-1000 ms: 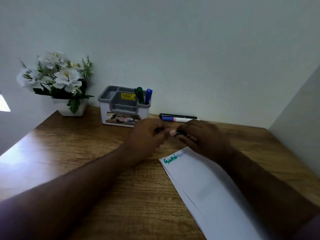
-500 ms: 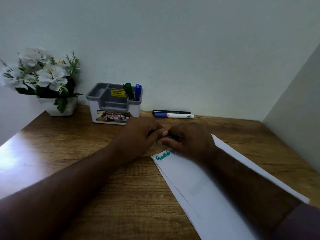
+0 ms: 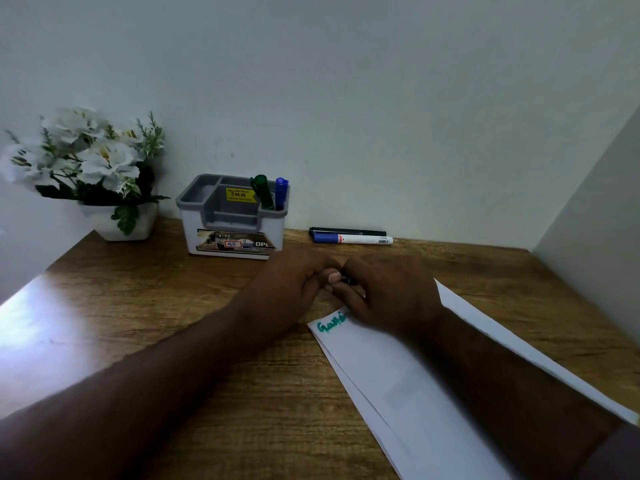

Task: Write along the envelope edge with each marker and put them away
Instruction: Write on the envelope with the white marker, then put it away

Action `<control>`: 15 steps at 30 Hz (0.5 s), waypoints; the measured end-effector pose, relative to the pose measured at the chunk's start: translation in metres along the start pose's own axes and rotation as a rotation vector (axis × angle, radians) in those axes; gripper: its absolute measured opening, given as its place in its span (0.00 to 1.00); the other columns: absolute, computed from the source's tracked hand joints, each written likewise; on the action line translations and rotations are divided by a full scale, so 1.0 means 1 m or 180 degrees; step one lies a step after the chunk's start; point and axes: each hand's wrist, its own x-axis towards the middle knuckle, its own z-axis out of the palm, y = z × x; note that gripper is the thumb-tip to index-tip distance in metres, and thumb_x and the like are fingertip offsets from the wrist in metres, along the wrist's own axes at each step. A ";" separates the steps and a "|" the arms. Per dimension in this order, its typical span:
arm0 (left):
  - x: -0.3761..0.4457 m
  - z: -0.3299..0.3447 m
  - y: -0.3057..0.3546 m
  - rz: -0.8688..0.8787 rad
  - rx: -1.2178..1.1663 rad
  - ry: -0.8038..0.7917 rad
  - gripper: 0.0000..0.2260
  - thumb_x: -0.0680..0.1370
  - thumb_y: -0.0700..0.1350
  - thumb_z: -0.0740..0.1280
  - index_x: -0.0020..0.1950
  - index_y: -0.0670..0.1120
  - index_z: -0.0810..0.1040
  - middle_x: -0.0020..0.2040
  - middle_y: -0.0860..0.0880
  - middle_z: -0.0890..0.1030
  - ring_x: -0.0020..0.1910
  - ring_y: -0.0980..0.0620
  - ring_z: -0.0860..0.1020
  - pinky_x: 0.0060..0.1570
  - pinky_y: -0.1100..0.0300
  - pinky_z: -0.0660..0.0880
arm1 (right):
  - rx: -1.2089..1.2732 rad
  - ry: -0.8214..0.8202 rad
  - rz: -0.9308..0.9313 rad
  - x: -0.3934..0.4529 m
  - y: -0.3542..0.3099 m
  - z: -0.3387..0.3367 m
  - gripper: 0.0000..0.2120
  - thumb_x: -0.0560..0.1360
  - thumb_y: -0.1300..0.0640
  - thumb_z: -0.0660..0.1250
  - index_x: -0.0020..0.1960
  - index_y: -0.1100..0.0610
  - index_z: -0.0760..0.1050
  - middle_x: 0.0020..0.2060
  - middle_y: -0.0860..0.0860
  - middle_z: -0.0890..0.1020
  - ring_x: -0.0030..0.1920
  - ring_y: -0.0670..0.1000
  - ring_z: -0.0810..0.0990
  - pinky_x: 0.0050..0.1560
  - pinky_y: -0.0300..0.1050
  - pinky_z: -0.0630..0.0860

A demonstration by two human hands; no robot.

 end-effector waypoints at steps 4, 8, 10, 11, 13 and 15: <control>0.002 -0.008 -0.004 0.0058 0.0195 0.0265 0.10 0.79 0.40 0.63 0.58 0.46 0.79 0.50 0.53 0.80 0.47 0.63 0.73 0.47 0.77 0.67 | -0.0173 -0.0020 0.0499 0.000 0.007 0.001 0.23 0.72 0.33 0.56 0.29 0.49 0.66 0.21 0.46 0.72 0.22 0.48 0.69 0.26 0.38 0.60; 0.002 -0.014 -0.012 -0.0384 -0.0327 0.0672 0.11 0.81 0.44 0.58 0.60 0.53 0.75 0.47 0.60 0.77 0.49 0.70 0.73 0.43 0.80 0.67 | 0.0670 -0.0040 0.0951 0.001 0.031 -0.002 0.17 0.75 0.40 0.65 0.41 0.54 0.79 0.31 0.48 0.78 0.33 0.49 0.75 0.32 0.44 0.68; 0.001 -0.007 -0.012 -0.0480 -0.0294 0.0340 0.10 0.82 0.44 0.57 0.57 0.54 0.76 0.48 0.59 0.76 0.49 0.70 0.72 0.45 0.75 0.69 | 0.1360 0.0032 0.0838 -0.002 0.038 -0.005 0.13 0.78 0.56 0.66 0.62 0.56 0.77 0.41 0.50 0.79 0.41 0.46 0.75 0.42 0.43 0.71; 0.002 -0.004 -0.012 -0.0469 -0.0229 0.0177 0.10 0.81 0.43 0.57 0.53 0.53 0.76 0.48 0.58 0.76 0.48 0.69 0.72 0.44 0.72 0.69 | 0.1644 0.0075 0.0794 -0.004 0.041 -0.007 0.20 0.78 0.62 0.65 0.69 0.54 0.71 0.44 0.51 0.79 0.42 0.45 0.75 0.45 0.41 0.72; 0.001 0.002 -0.010 -0.0440 -0.0209 -0.0069 0.11 0.82 0.43 0.55 0.45 0.55 0.74 0.43 0.58 0.76 0.42 0.68 0.73 0.38 0.72 0.69 | 0.2258 0.0179 0.0989 -0.003 0.041 -0.011 0.29 0.78 0.66 0.63 0.73 0.44 0.63 0.49 0.51 0.81 0.41 0.47 0.80 0.44 0.38 0.77; 0.000 0.006 -0.010 -0.0443 -0.0173 -0.0274 0.11 0.81 0.48 0.55 0.43 0.57 0.72 0.38 0.57 0.76 0.39 0.68 0.73 0.33 0.70 0.67 | 0.2696 0.0426 0.1093 0.001 0.039 -0.016 0.24 0.79 0.65 0.62 0.68 0.41 0.68 0.51 0.50 0.82 0.41 0.50 0.84 0.41 0.41 0.79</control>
